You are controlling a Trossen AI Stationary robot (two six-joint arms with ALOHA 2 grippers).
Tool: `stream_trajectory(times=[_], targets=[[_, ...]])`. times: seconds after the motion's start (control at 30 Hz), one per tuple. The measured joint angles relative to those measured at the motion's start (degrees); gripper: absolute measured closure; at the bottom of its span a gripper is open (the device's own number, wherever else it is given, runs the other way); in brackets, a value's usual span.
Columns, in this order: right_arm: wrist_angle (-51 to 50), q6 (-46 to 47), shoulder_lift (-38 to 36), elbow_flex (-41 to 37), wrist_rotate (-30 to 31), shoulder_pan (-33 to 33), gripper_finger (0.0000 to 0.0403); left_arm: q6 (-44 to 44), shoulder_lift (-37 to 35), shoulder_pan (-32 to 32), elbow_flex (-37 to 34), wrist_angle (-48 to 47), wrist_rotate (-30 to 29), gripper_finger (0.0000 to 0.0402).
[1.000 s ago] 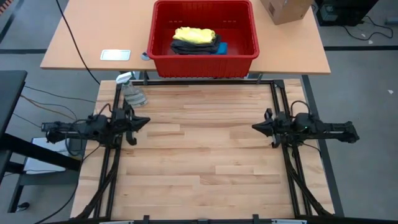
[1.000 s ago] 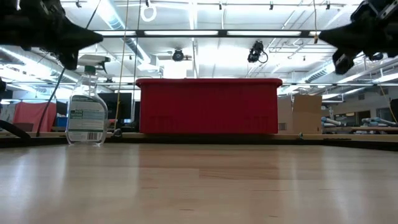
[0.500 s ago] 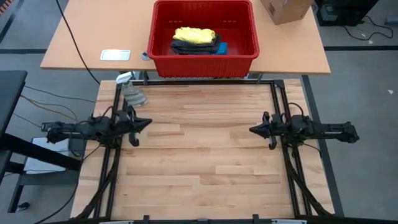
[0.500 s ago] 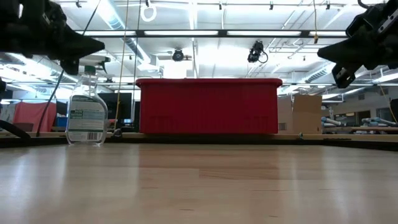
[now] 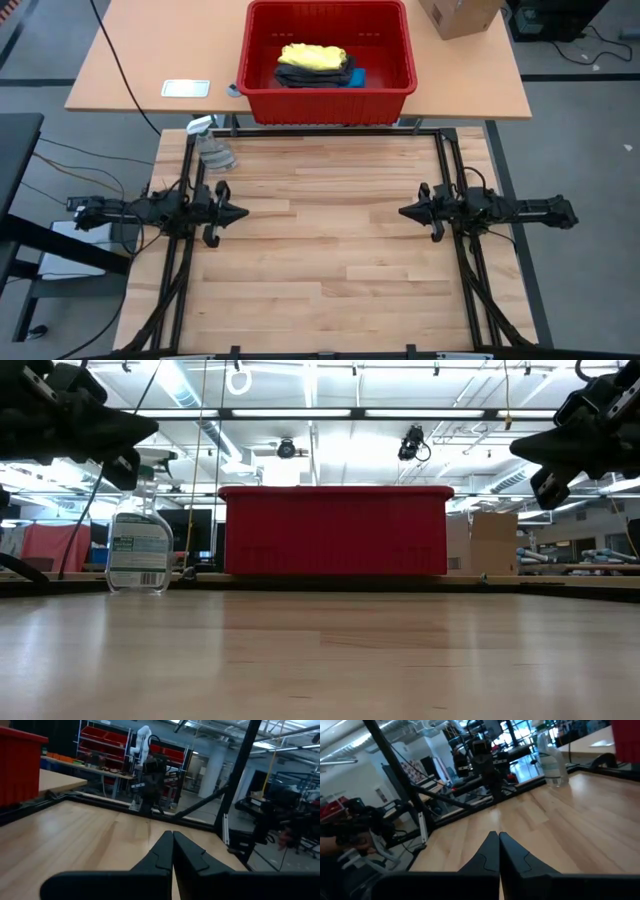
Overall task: Fold Laundry from Bin
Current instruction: Return to Home Position
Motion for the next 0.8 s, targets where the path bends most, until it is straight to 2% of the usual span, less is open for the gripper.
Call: stream_trajectory(times=[0.13, 0.33, 0.8], targets=[[0.31, -0.87, 0.00, 0.00, 1.56, -0.36, 0.0399, -0.76, 0.00, 0.13, -0.02, 0.11, -0.38, 0.0391], [0.39, -0.86, 0.04, 0.00, 1.70, -0.79, 0.0380, -10.26, 0.00, 0.13, -0.02, -0.90, -0.41, 0.0391], [0.66, -0.86, 0.04, 0.00, 1.48, -0.79, 0.0371, -10.45, 0.00, 0.13, -0.06, -1.03, -0.41, 0.0390]])
